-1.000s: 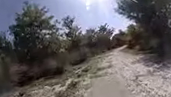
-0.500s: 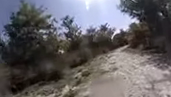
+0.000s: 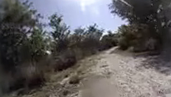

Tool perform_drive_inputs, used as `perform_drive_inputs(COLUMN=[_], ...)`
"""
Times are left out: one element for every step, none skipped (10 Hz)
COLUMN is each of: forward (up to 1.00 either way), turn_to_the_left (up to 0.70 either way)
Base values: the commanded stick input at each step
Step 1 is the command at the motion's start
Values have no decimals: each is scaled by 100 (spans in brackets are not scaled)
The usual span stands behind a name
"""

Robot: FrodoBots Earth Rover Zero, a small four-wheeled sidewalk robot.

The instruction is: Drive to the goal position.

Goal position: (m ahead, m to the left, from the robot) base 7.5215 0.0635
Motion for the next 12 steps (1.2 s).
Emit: perform_drive_inputs(forward=[70, 70, 70, 70, 70, 70, 70, 70, 70, 70, 70, 70], turn_to_the_left=[0, 0, -21, -8, 0, 0, 0, 0, 0, 0, 0, 0])
